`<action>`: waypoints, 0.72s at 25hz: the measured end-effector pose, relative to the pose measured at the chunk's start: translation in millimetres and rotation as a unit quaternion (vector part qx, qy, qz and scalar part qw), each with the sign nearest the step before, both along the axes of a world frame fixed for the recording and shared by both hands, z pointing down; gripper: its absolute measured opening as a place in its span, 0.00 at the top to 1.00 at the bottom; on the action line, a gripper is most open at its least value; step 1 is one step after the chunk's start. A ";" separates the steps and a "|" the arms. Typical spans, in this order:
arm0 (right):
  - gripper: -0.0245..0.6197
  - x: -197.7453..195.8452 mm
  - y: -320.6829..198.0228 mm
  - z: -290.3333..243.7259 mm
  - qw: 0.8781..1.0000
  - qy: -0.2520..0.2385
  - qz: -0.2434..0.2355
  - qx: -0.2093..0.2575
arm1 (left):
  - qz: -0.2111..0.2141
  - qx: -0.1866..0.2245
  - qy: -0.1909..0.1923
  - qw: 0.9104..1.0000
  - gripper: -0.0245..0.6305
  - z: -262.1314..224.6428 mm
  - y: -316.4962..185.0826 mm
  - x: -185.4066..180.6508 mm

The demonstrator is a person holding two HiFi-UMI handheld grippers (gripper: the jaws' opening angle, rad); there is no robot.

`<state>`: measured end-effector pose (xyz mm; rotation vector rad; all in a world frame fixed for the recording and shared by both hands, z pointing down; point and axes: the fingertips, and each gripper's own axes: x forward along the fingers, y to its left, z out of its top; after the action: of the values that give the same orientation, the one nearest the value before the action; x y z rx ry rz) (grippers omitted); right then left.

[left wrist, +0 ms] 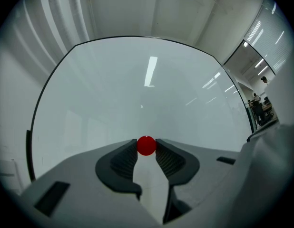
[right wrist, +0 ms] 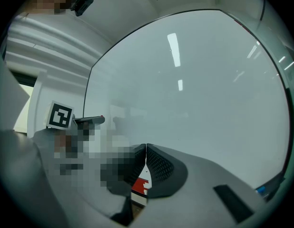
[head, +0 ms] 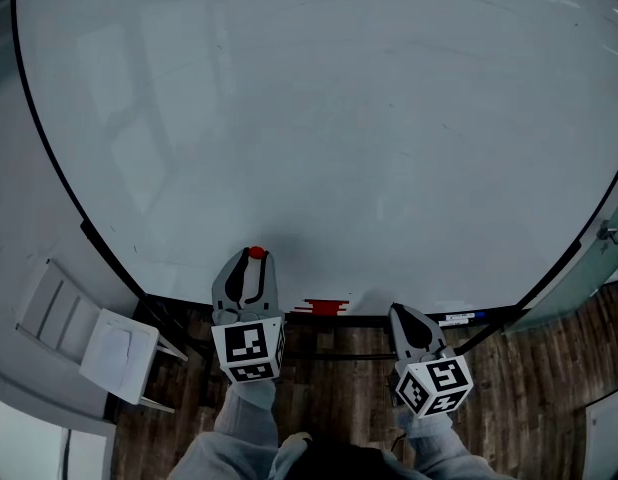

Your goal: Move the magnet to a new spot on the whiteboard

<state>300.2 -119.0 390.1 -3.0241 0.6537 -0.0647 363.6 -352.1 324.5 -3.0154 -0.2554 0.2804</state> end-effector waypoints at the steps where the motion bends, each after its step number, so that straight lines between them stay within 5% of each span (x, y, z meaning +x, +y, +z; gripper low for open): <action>1: 0.92 -1.7 0.5 0.5 1.000 -0.001 -0.001 0.000 | 0.001 -0.002 -0.003 1.000 0.78 2.8 -1.0 -3.2; 18: 0.92 -39.9 40.6 10.3 1.000 -0.006 0.004 0.008 | 0.037 -0.010 -0.078 0.996 0.77 62.8 32.8 -77.2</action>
<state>260.3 -78.4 400.4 -3.0077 0.6392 -0.0757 286.4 -319.3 387.3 -3.0544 -0.3796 0.0522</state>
